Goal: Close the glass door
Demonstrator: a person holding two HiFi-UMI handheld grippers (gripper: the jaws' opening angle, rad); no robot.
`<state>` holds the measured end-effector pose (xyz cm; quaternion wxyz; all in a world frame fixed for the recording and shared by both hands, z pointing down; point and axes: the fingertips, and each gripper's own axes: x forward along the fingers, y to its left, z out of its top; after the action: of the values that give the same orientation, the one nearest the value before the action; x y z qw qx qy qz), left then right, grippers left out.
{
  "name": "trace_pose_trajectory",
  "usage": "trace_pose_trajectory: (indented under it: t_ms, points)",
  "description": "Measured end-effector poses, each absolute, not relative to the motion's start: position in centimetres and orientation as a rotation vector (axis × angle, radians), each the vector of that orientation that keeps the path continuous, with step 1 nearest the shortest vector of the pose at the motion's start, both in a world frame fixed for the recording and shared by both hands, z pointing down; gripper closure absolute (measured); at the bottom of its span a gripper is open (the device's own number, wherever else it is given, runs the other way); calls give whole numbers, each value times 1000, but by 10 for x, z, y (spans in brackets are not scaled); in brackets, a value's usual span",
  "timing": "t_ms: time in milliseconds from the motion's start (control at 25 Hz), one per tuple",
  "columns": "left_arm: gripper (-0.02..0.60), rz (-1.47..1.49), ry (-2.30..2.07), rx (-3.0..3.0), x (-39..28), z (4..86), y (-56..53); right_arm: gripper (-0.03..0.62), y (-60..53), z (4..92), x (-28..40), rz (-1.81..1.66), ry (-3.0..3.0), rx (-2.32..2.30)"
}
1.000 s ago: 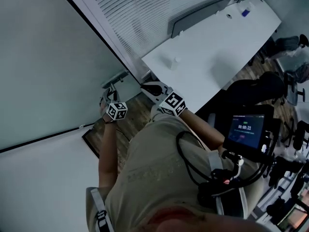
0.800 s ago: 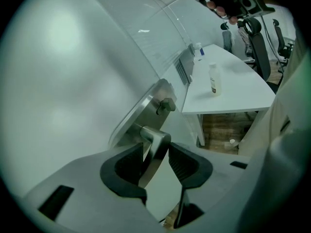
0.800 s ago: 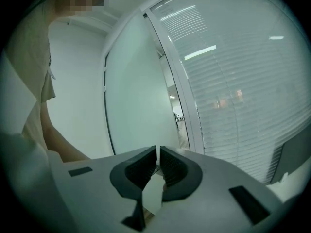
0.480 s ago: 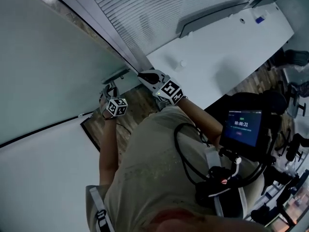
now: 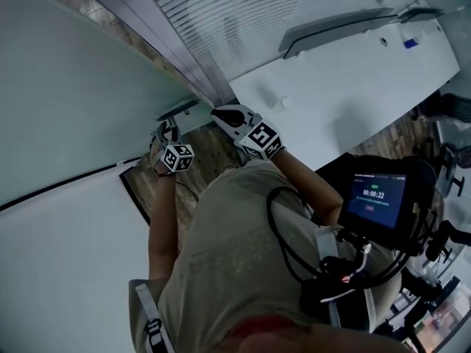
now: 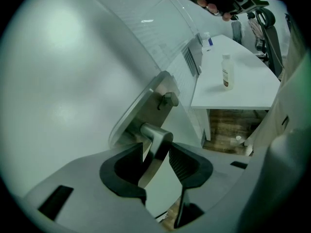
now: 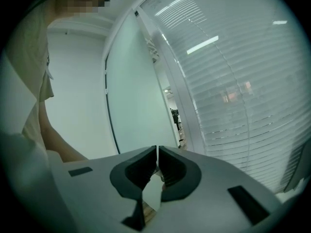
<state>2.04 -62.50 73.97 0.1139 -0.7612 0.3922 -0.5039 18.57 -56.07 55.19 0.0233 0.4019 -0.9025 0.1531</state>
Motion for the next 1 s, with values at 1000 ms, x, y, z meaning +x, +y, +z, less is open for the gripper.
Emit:
trace_pose_trajectory:
  t_ms: [1000]
  points:
    - [403, -1426, 1264, -2136, -2, 727, -609, 577, -557, 548, 174, 462, -2819, 1139]
